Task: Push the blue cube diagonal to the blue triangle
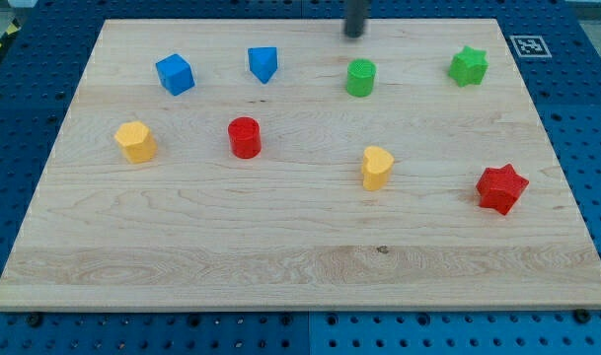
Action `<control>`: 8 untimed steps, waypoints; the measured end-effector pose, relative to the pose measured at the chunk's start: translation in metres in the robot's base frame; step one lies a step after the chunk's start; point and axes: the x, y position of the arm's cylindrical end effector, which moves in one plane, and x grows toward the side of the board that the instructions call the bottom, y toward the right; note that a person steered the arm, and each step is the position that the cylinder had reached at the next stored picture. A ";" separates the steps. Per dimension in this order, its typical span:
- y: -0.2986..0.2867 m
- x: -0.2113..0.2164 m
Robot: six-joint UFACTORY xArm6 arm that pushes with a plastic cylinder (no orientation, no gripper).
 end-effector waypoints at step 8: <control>-0.164 0.115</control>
